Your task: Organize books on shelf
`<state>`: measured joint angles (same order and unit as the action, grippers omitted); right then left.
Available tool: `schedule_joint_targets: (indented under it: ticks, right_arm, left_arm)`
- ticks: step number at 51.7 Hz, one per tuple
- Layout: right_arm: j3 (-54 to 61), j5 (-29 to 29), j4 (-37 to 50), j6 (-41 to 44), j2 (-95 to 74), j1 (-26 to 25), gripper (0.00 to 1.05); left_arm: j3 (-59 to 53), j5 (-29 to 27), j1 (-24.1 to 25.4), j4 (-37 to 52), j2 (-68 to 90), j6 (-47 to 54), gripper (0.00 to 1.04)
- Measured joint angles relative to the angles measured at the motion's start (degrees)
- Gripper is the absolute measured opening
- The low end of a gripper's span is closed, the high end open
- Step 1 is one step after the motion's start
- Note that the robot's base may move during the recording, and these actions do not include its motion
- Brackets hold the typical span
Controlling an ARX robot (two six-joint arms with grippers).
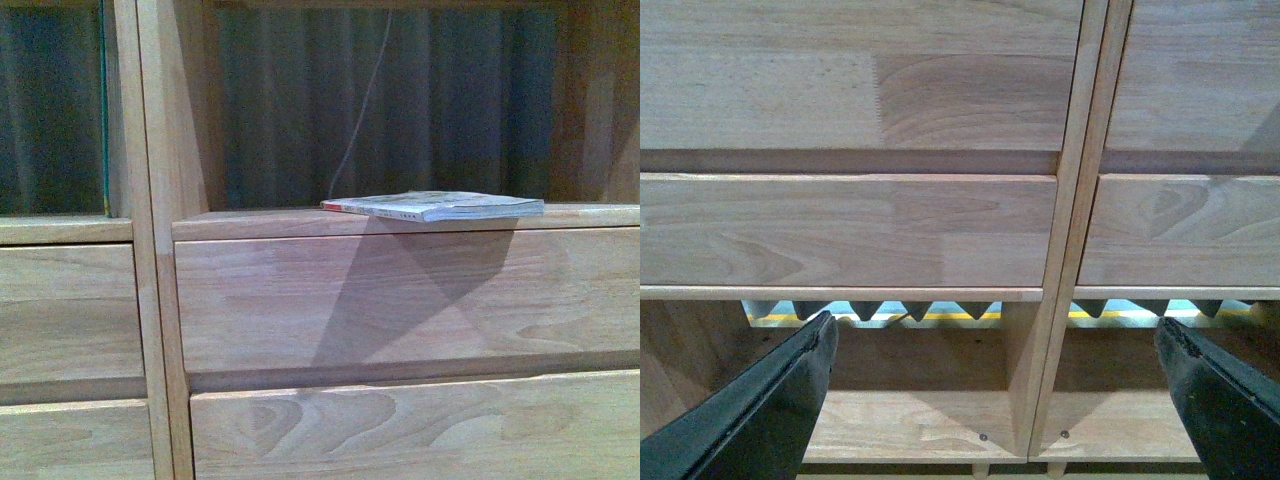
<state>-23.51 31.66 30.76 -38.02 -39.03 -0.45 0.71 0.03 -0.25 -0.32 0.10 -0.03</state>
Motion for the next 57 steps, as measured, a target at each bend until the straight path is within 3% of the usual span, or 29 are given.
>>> schedule_joint_targets:
  ticks: [8,19,46,57]
  right_arm:
    - [-10.12,-2.01,3.54,-8.85,-17.55,5.07,0.98]
    - [-22.38,-5.44,4.26,-19.63,-35.23,6.21,0.98]
    - [-46.73,-14.12,-8.37,-23.43,-56.46,6.12,0.98]
    - [-50.97,-15.26,-10.99,-25.05,-59.76,6.54,0.68]
  left_arm:
    - [0.0,-0.02,0.0,0.0,0.0,0.0,0.98]
    - [0.0,-0.02,0.0,0.0,0.0,-0.02,0.98]
    - [0.0,-0.02,0.0,0.0,0.0,0.0,0.98]
    - [0.0,-0.02,0.0,0.0,0.0,0.0,0.98]
